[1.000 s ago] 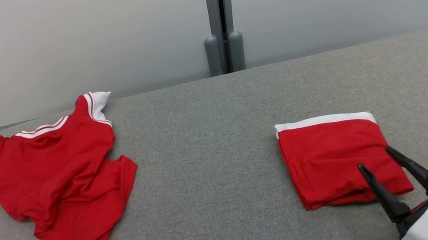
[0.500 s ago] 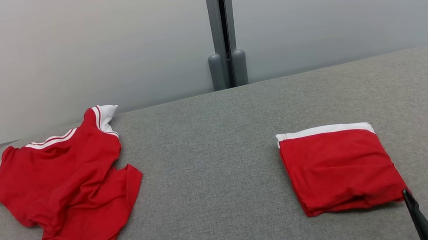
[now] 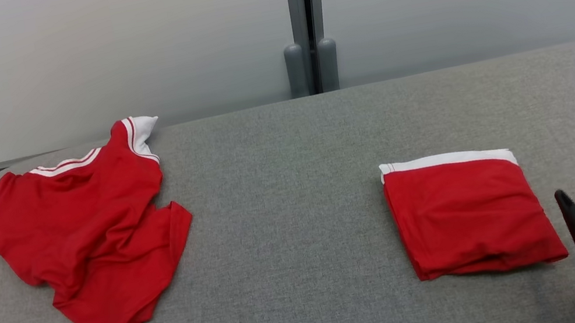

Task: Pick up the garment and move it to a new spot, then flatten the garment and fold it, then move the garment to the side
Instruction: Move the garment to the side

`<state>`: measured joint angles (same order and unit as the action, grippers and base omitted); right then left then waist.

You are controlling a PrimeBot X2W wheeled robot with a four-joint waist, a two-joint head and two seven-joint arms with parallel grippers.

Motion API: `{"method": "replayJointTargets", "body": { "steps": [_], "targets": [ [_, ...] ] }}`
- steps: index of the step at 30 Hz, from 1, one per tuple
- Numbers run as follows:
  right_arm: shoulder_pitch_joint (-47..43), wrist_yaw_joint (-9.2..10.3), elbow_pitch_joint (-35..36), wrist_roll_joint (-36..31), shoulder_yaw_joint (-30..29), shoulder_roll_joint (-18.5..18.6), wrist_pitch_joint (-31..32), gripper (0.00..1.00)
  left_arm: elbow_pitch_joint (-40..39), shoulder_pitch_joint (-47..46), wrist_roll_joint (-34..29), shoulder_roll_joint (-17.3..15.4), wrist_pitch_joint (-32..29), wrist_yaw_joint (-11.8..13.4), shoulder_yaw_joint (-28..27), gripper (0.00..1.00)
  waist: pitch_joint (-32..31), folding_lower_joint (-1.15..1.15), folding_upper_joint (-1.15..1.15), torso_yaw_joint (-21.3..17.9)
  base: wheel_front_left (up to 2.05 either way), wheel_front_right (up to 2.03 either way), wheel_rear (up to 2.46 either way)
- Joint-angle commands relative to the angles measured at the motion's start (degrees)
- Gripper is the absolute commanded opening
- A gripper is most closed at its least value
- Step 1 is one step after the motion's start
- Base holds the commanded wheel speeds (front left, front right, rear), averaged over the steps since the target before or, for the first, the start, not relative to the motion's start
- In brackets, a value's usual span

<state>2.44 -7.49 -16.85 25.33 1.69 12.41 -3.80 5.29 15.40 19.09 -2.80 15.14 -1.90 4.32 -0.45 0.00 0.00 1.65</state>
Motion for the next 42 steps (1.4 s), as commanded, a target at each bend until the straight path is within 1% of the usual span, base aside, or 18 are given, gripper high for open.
{"method": "replayJointTargets", "body": {
  "steps": [1,4,7,12,16,17,18,19,21,25,26,28,31,33,36,40,42],
  "targets": [
    [3.7,0.0,-2.0,3.2,-1.3,1.0,4.6,1.0,0.0,-2.1,-0.7,-0.2,0.0,-0.4,0.3,1.0,2.9,0.0,0.0,0.9,0.0,0.0,0.0],
    [8.5,-0.02,-5.3,5.9,-1.4,2.8,11.2,1.0,0.6,-4.2,-0.8,-0.2,0.0,-1.0,1.4,1.0,5.6,0.0,0.0,2.4,0.0,0.0,0.0],
    [11.6,-0.02,-9.3,7.2,-1.0,3.4,15.0,1.0,1.2,-5.5,-0.4,-0.2,0.0,-0.6,2.2,1.0,7.1,0.0,0.0,3.8,0.0,0.0,0.0],
    [14.8,-0.01,-16.8,10.5,-2.8,0.9,19.2,1.0,1.6,-7.0,0.1,-0.2,0.0,-0.2,2.6,1.0,8.1,0.0,0.0,5.6,0.0,0.0,0.0],
    [15.7,-0.01,-19.4,12.4,-2.0,-0.2,21.3,1.0,1.2,-6.9,0.6,-0.2,0.0,0.3,2.6,1.0,8.5,0.0,0.0,5.9,0.0,0.0,0.0],
    [16.0,-0.01,-19.3,13.0,-1.9,-0.3,20.7,0.23,0.9,-6.9,0.6,-0.2,0.0,0.5,2.5,1.0,8.8,0.0,0.0,5.5,0.0,0.0,0.0],
    [16.5,-0.01,-19.2,13.4,-2.0,-0.2,20.2,0.0,0.7,-6.8,0.7,-0.2,0.0,0.7,2.6,1.0,9.1,0.0,0.0,4.9,0.0,0.0,0.0],
    [16.5,-0.01,-19.2,13.4,-2.0,-0.2,20.2,0.0,0.7,-6.8,0.7,-0.2,0.0,0.7,2.6,1.0,9.1,0.0,0.0,4.9,0.0,0.0,0.0],
    [17.7,-0.01,-18.4,14.3,-1.7,0.0,19.4,0.0,0.2,-6.7,0.7,-0.2,0.0,0.8,2.6,1.0,10.0,0.0,0.0,3.2,0.0,0.0,0.0],
    [20.0,-0.01,-16.6,14.5,-0.6,2.2,18.6,0.0,-0.9,-7.9,-0.2,-0.2,0.0,0.6,2.6,1.0,13.5,0.0,0.0,-1.9,0.0,0.0,0.0],
    [20.6,-0.01,-16.3,13.9,-0.3,3.1,18.4,0.0,-1.1,-8.7,-0.6,-0.2,0.0,0.3,2.7,1.0,14.7,0.0,0.0,-3.1,0.0,0.0,0.0],
    [22.5,-0.01,-16.3,11.7,-0.7,6.2,17.4,0.0,-1.3,-10.5,-1.7,-0.2,0.0,-0.2,2.9,1.0,17.7,0.0,0.0,-5.0,0.0,0.0,0.0],
    [26.3,0.0,-17.2,5.7,0.3,11.1,16.9,0.0,-1.7,-14.1,-2.8,-0.2,0.0,-0.7,3.1,1.0,22.3,0.0,0.0,-6.7,0.0,0.0,0.0],
    [29.6,0.0,-18.5,2.7,-0.3,13.7,17.5,0.0,-1.9,-16.0,-3.6,-0.2,0.0,-1.0,3.8,1.0,24.8,0.0,0.0,-7.2,0.0,0.0,0.0],
    [34.6,0.0,-21.2,-1.7,-1.3,17.6,18.8,0.0,-2.4,-17.9,-4.8,-0.2,0.0,-1.5,4.6,1.0,27.3,0.0,0.0,-7.0,0.0,0.0,0.0],
    [39.9,0.0,-25.7,-8.0,-2.9,22.0,20.2,0.0,-2.8,-18.3,-5.7,-0.2,0.0,-1.4,4.4,1.0,29.0,0.0,0.0,-5.4,0.0,0.0,0.0],
    [41.4,0.01,-27.5,-11.7,-2.4,24.5,21.1,0.0,-2.8,-17.9,-5.9,-0.2,0.0,-1.2,4.0,1.0,29.2,0.0,0.0,-4.4,0.0,0.0,0.0]
  ]
}}
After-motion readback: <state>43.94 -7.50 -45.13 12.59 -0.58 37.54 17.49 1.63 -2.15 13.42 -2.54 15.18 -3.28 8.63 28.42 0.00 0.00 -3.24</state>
